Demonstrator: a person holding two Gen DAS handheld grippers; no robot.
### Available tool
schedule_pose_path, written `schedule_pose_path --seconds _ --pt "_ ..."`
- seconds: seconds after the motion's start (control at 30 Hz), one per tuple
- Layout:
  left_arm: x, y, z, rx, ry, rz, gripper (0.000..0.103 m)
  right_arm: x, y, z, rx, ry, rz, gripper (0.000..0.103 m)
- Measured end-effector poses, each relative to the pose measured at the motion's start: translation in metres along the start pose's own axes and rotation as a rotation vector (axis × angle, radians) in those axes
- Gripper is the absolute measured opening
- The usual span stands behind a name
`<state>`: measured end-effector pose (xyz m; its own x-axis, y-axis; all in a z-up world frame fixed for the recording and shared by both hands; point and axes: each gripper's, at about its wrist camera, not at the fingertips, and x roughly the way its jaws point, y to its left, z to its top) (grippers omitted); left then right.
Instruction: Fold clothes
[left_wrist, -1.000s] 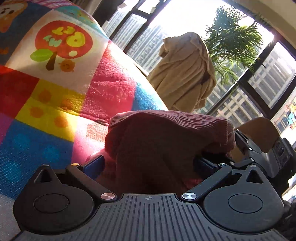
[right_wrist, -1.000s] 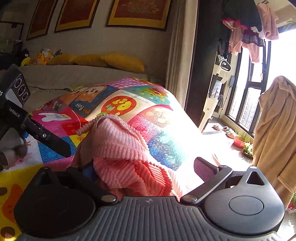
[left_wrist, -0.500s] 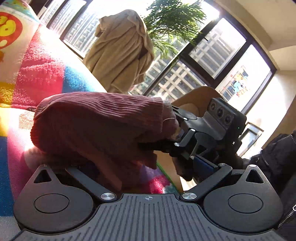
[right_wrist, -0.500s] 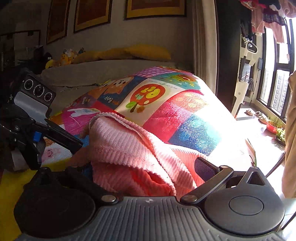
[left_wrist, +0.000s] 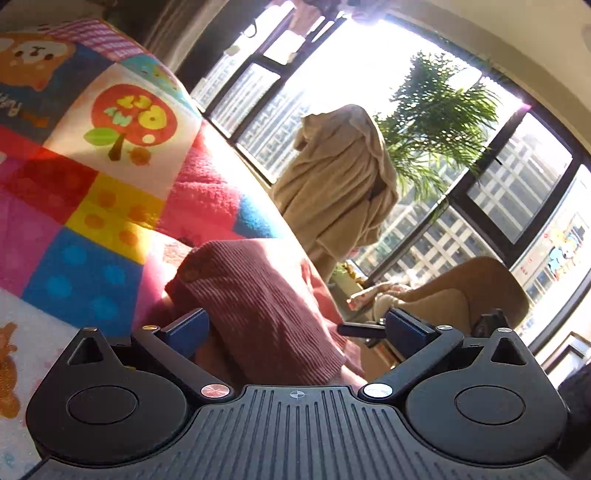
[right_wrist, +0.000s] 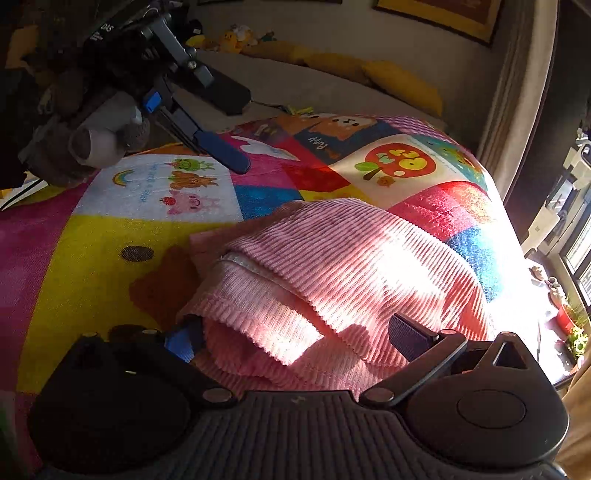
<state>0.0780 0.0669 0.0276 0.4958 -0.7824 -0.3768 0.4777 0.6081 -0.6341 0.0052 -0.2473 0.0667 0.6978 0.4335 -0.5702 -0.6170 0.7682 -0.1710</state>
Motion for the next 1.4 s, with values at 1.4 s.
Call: schedule_pose_path --seconds 1.4 --pt "-0.003 0.069 0.027 -0.177 -0.092 0.258 0.103 0.176 0.042 0.098 -0.171 0.004 -0.143 0.103"
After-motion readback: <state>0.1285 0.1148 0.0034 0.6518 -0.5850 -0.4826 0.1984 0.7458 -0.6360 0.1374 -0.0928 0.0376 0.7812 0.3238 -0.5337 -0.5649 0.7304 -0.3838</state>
